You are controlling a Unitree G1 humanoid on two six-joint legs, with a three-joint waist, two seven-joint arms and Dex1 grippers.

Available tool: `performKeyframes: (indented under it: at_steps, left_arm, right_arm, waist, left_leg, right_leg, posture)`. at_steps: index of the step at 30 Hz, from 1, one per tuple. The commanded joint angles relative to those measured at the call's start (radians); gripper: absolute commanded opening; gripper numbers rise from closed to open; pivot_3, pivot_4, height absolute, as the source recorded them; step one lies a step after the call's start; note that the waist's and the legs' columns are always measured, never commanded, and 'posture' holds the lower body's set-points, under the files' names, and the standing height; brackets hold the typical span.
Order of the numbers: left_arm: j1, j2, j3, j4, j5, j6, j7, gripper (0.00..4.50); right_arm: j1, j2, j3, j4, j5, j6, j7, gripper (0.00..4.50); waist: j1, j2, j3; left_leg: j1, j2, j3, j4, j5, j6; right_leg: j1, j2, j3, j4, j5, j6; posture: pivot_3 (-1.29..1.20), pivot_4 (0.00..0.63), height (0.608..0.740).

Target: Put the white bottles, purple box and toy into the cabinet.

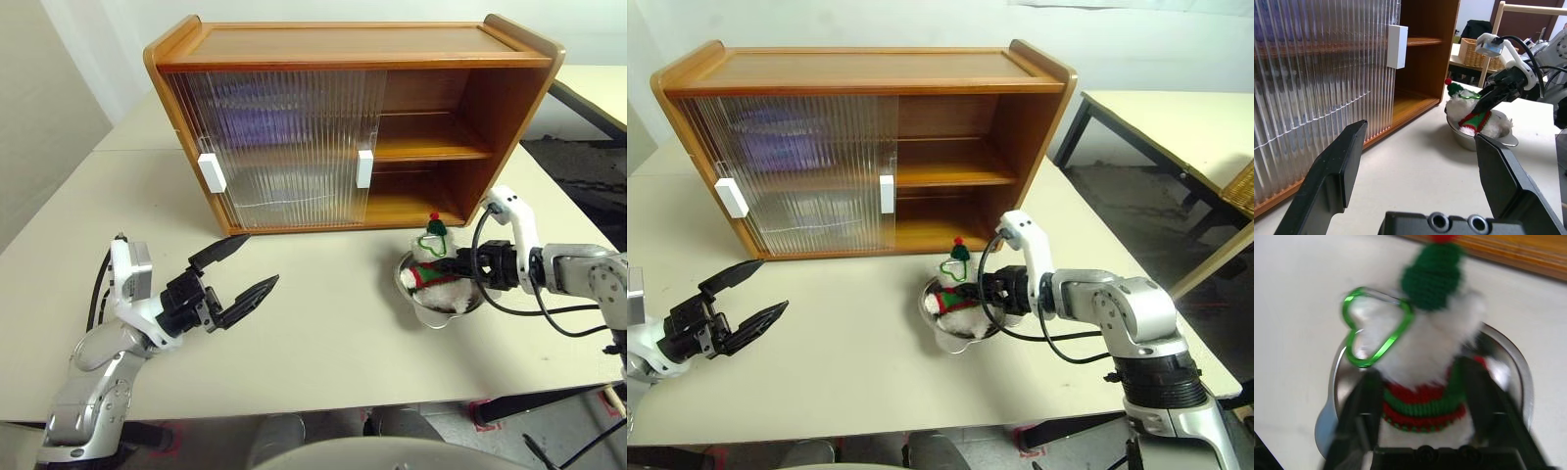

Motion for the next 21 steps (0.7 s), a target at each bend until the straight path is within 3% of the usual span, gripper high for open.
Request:
performKeyframes:
  at_steps: [1,5,7,21]
  left_arm:
    - [-0.006,0.006,-0.001,-0.002,0.018,0.004,0.007,4.5]
    - [-0.009,0.008,0.003,-0.007,0.017,0.011,0.012,4.5]
    - [-0.009,0.009,0.003,-0.007,0.017,0.011,0.012,4.5]
    - [-0.044,-0.016,-0.014,-0.016,-0.005,0.039,0.037,4.5]
  right_arm:
    - [-0.006,0.004,0.015,0.006,-0.01,-0.001,0.006,1.66]
    - [-0.005,-0.001,0.01,0.0,-0.001,0.007,0.019,0.44]
    - [-0.008,-0.006,0.001,0.0,0.007,0.015,0.028,0.15]
    - [-0.202,-0.051,-0.208,0.107,0.187,0.147,0.121,0.13]
  waist:
    - [0.001,0.0,0.0]
    - [0.001,0.0,0.0]
    - [0.001,0.0,0.0]
    - [0.001,0.0,0.0]
  left_leg:
    - [0.0,0.0,0.0,0.0,0.0,0.0]
    - [0.0,0.0,0.0,0.0,0.0,0.0]
    - [0.0,0.0,0.0,0.0,0.0,-0.001]
    - [0.0,-0.001,0.0,0.0,0.001,-0.001]
  right_leg:
    - [0.0,0.0,0.0,0.0,0.0,0.0]
    - [0.0,0.0,0.0,0.0,-0.002,-0.004]
    - [0.0,0.0,0.0,0.0,-0.002,-0.004]
    - [0.0,0.0,0.0,0.002,-0.005,-0.006]
  posture:
    - [0.0,0.0,0.74]
    - [0.0,0.0,0.74]
    - [0.0,0.0,0.74]
    - [-0.02,0.0,0.74]
